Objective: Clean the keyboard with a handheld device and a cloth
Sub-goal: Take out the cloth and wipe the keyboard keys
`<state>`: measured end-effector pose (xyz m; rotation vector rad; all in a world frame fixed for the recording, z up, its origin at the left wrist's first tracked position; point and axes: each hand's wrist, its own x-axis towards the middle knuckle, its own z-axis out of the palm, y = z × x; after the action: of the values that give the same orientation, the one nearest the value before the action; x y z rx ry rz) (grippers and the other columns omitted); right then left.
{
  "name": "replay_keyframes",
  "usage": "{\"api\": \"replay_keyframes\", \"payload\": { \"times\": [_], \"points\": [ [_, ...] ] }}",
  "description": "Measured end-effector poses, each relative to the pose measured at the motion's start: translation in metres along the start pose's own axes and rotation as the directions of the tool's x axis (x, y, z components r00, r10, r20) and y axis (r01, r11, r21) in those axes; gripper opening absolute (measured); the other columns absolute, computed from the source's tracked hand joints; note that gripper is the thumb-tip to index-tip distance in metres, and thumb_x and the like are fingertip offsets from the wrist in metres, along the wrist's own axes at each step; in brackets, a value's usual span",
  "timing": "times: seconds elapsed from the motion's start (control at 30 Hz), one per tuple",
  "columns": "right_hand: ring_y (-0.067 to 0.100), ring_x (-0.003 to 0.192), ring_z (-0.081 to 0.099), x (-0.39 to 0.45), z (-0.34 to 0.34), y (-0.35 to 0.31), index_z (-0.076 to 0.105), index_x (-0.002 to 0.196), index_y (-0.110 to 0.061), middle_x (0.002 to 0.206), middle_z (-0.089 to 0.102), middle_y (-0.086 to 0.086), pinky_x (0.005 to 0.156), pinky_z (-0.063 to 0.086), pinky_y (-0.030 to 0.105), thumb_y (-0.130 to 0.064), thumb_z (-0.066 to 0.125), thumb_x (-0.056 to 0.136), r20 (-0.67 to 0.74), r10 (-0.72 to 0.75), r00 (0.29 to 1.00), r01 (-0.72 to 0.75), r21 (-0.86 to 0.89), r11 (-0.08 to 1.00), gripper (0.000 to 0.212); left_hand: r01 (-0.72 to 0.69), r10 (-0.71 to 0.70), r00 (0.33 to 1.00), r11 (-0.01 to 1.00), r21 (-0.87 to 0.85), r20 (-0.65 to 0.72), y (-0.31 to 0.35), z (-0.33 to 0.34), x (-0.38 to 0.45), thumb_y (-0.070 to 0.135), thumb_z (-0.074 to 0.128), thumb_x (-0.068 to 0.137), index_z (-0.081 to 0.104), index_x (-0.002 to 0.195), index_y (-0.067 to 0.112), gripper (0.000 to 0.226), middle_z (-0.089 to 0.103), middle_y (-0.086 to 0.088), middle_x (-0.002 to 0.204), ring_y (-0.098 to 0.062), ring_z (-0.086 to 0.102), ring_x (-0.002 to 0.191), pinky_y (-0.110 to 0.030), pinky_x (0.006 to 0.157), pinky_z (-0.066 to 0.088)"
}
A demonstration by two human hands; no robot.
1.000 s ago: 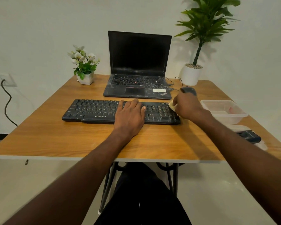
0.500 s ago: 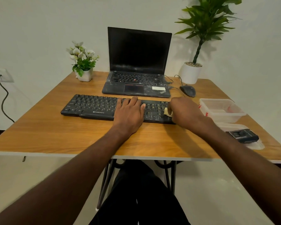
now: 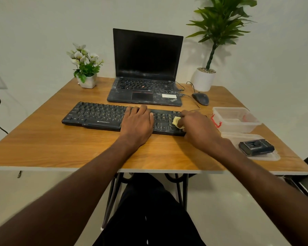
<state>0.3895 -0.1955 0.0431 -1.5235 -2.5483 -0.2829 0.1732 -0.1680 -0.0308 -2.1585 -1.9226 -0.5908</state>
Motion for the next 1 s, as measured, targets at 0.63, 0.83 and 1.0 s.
{"api": "replay_keyframes", "payload": {
  "times": [0.63,0.83,1.0],
  "points": [
    [0.025,0.107,0.064,-0.009,0.0,0.003,0.075,0.121,-0.022,0.126,0.069,0.006,0.087,0.056,0.039,-0.016,0.073,0.089,-0.026,0.333,0.942,-0.317,0.252,0.915,0.032,0.04,-0.04,0.999,0.999,-0.007,-0.001,-0.001,0.001,0.0,0.041,0.017,0.113,0.06,0.13,0.017,0.053,0.057,-0.004,0.136,-0.026,0.052,0.13,-0.055,0.123,0.027],
    [0.018,0.098,0.063,0.017,0.0,-0.009,0.072,0.126,-0.02,0.121,0.068,0.007,0.083,0.057,0.038,-0.013,0.063,0.098,-0.13,0.338,0.932,-0.256,0.424,0.869,0.03,0.045,-0.045,0.999,0.999,-0.002,-0.013,-0.002,0.001,0.0,0.041,0.018,0.113,0.06,0.13,0.017,0.052,0.056,-0.004,0.136,-0.025,0.052,0.129,-0.054,0.123,0.027],
    [0.025,0.11,0.055,0.017,0.022,-0.026,0.071,0.125,-0.021,0.123,0.058,0.002,0.088,0.053,0.038,-0.009,0.073,0.089,-0.062,0.086,0.994,-0.076,0.148,0.986,0.038,0.044,-0.044,0.999,0.999,-0.004,-0.027,-0.001,0.001,-0.001,0.039,0.021,0.115,0.06,0.13,0.016,0.048,0.057,-0.005,0.135,-0.026,0.054,0.129,-0.054,0.124,0.028]
  ]
}}
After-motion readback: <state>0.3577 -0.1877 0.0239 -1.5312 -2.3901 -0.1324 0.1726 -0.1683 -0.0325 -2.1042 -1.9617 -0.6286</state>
